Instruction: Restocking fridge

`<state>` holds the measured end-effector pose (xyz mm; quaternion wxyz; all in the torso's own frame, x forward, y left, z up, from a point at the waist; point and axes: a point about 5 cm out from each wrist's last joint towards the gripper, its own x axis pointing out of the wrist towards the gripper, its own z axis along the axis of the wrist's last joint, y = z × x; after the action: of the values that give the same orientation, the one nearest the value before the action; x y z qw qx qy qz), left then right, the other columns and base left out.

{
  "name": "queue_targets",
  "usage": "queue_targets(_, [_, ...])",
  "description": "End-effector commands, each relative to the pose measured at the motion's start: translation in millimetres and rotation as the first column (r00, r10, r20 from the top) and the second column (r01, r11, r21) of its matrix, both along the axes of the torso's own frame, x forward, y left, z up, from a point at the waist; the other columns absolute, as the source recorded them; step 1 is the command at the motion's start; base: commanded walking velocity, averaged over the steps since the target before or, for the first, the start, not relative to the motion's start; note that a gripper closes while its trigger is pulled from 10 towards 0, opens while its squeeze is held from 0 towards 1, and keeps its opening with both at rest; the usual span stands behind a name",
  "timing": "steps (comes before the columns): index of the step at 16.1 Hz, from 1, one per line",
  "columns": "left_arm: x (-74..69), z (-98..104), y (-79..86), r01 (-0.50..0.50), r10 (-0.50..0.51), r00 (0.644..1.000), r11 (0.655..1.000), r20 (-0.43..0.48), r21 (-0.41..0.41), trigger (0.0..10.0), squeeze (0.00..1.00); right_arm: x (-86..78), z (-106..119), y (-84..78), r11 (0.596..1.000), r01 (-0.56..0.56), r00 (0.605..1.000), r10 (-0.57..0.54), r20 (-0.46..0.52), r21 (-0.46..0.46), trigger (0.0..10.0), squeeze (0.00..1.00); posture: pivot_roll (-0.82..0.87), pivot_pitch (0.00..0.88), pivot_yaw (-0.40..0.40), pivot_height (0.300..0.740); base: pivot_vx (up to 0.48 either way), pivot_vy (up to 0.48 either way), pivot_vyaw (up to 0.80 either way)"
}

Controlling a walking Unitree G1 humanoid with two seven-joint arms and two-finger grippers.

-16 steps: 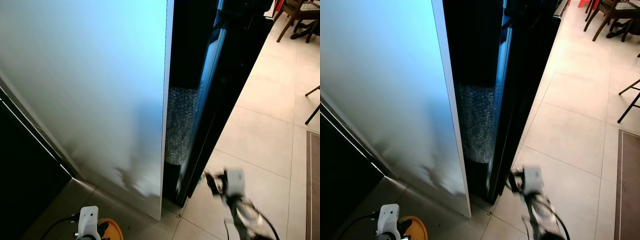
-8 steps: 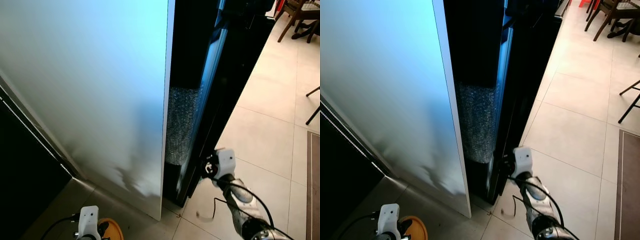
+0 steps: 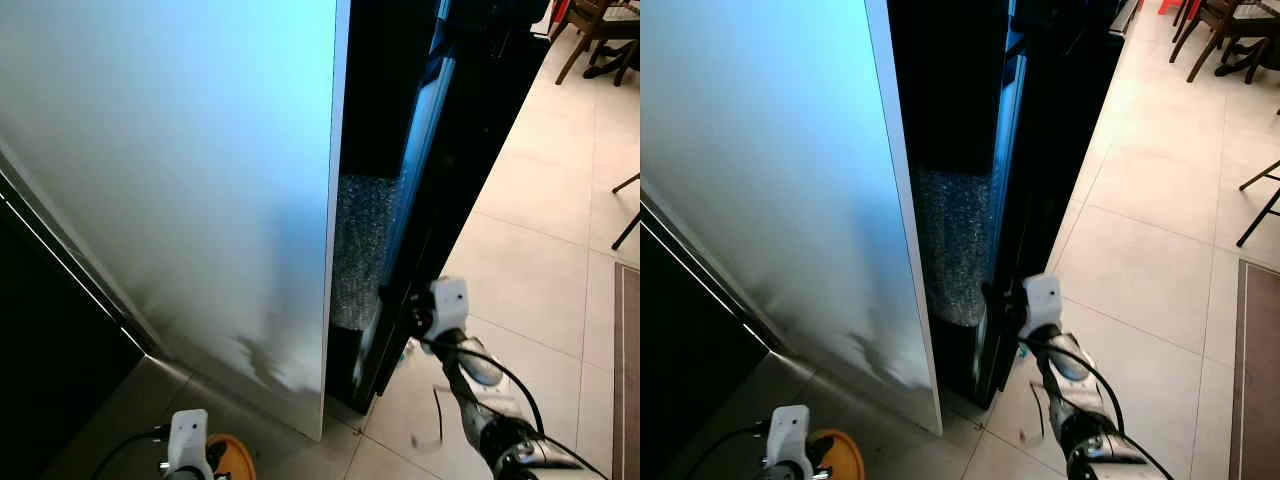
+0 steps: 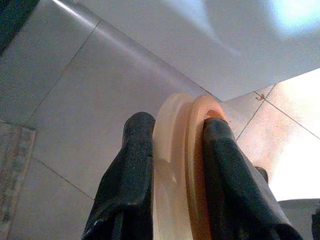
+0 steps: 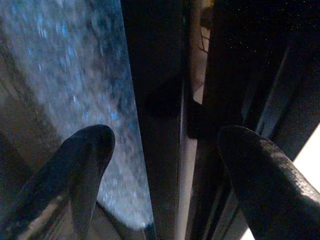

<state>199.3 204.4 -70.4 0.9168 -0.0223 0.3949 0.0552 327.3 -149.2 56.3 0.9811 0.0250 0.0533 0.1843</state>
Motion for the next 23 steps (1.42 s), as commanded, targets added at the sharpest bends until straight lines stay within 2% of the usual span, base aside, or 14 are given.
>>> queue_targets(1, [-24.9, -15, -5.2, 0.021, -0.023, 0.992, 1.000, -0.123, -0.015, 10.0, 0.00, 3.9, 6, 3.4, 1.000, -0.004, 1.000, 0.004, 0.024, 0.009, 10.0, 0.00, -0.07, 0.075, -0.016, 0.740, 0.000, 0.000, 0.00])
queue_targets(4, [-30.3, -17, -0.3, 0.016, -0.017, 0.991, 1.000, -0.136, -0.012, 10.0, 0.00, 5.4, 9, 8.2, 1.000, -0.015, 0.999, 0.015, 0.037, 0.019, 10.0, 0.00, -0.07, 0.074, -0.017, 0.740, 0.000, 0.000, 0.00])
queue_targets(7, [-35.2, -17, 6.8, 0.010, -0.011, 0.989, 1.000, -0.145, -0.008, 10.0, 0.00, 8.9, 14, 5.6, 1.000, 0.001, 0.999, -0.002, 0.051, 0.012, 10.0, 0.00, -0.07, 0.077, -0.019, 0.740, 0.000, 0.000, 0.00])
queue_targets(10, [-36.1, -18, 8.6, 0.010, -0.011, 0.989, 1.000, -0.149, -0.008, 10.0, 0.00, 10.7, 15, -13.2, 0.991, 0.129, 0.990, -0.128, 0.063, -0.022, 10.0, 0.00, -0.07, 0.081, -0.024, 0.740, 0.000, 0.000, 0.00])
queue_targets(14, [-28.0, -16, -2.0, 0.022, -0.024, 0.990, 1.000, -0.141, -0.015, 10.0, 0.00, 0.1, 2, -31.1, 0.967, 0.250, 0.968, -0.248, 0.045, -0.055, 10.0, 0.00, -0.07, 0.083, -0.024, 0.740, 0.000, 0.000, 0.00])
queue_targets(19, [-18.5, -15, -15.1, 0.031, -0.033, 0.990, 0.999, -0.140, -0.021, 10.0, 0.00, -14.3, -11, -52.5, 0.923, 0.371, 0.929, -0.370, 0.031, -0.101, 10.0, 0.00, -0.08, 0.087, -0.024, 0.740, 0.000, 0.000, 0.00])
queue_targets(23, [-19.9, -15, -15.7, 0.024, -0.026, 0.989, 1.000, -0.143, -0.017, 10.0, 0.00, -24.9, -20, -71.5, 0.872, 0.471, 0.880, -0.474, 0.006, -0.136, 10.0, 0.00, -0.09, 0.087, -0.026, 0.740, 0.000, 0.000, 0.00])
